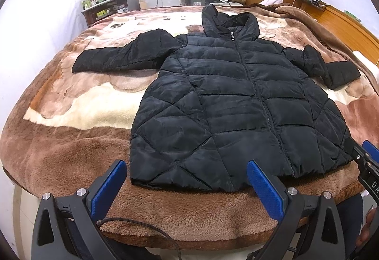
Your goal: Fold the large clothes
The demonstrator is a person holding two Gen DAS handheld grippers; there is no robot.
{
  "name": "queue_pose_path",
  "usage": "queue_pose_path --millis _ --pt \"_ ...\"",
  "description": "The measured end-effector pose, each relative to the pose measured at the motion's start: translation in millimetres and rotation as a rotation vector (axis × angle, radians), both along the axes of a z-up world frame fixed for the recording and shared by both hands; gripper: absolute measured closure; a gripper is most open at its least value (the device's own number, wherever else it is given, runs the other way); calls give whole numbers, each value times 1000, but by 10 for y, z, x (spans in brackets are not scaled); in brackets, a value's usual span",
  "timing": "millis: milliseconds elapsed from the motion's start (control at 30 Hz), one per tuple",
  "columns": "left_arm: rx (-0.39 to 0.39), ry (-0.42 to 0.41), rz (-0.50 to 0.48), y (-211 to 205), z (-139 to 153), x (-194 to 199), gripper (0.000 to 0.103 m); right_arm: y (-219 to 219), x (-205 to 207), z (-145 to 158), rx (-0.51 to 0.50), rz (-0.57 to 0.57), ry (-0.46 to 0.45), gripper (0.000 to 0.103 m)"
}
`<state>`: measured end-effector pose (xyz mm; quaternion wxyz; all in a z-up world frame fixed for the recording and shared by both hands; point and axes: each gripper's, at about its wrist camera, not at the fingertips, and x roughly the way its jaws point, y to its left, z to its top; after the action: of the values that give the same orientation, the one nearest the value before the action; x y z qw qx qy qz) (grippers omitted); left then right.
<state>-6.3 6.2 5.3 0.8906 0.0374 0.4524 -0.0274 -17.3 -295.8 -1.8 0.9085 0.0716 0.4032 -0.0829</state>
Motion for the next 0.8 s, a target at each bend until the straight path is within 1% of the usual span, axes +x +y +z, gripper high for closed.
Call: queue_pose_path --millis 267,600,800 --pt "-18 -11 1 8 45 -14 1 1 0 -2 -1 1 -1 29" --pt "-12 -21 4 -8 84 -17 1 4 2 13 -2 1 -3 29" --pt "-12 -51 -2 -4 149 -27 1 4 -12 74 -7 8 -16 29"
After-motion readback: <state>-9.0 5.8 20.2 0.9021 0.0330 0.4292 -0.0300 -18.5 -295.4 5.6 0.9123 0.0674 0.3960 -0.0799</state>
